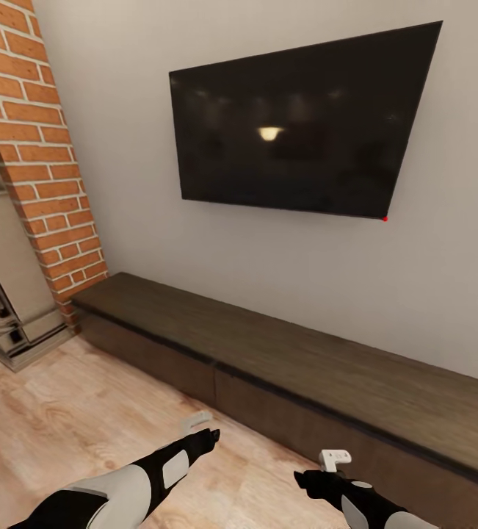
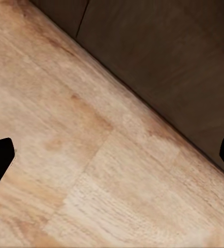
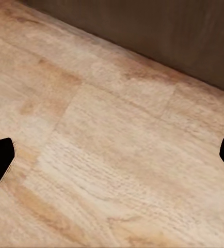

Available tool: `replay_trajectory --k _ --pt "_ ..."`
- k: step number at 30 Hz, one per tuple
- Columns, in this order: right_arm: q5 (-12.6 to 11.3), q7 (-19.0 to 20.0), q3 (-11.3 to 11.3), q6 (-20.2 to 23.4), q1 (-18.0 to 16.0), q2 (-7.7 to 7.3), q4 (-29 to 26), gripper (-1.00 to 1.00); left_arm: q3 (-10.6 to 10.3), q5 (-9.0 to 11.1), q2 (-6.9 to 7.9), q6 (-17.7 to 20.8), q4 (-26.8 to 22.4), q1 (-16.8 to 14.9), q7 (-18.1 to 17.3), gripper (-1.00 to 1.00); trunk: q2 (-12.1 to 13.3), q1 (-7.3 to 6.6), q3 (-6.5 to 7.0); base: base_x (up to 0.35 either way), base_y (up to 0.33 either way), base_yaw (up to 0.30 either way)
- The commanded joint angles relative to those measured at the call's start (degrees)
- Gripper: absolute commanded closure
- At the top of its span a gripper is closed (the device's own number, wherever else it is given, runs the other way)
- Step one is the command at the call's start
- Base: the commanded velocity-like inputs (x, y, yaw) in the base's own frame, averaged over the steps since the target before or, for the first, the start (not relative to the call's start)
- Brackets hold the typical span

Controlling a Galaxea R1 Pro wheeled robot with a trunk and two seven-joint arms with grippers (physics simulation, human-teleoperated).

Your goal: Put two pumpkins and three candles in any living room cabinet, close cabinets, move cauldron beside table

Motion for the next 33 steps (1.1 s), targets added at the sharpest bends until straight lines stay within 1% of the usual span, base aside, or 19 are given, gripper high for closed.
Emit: replay_trajectory --k 1,28,33 --pt "-0.6 0.1 0.5 -0.2 -0.1 -0.04 0.1 -1.0 -0.5 0.6 -0.01 -0.4 0.2 -0.1 -0.2 -1.0 0.0 -0.01 -0.01 0.0 0.29 -0.097" --pt "-0.6 -0.2 0.5 -0.2 0.0 0.01 0.4 -1.0 -0.5 0.6 -0.01 -0.4 0.2 -0.1 -0.3 -1.0 0.0 -0.01 0.07 0.0 0.32 -0.007" --pt "-0.6 -0.2 0.5 -0.2 0.0 -0.01 0.4 -1.0 -0.5 0.6 -0.01 -0.4 0.2 -0.1 -0.3 -1.0 0.0 -0.01 0.07 0.057 0.33 0.0"
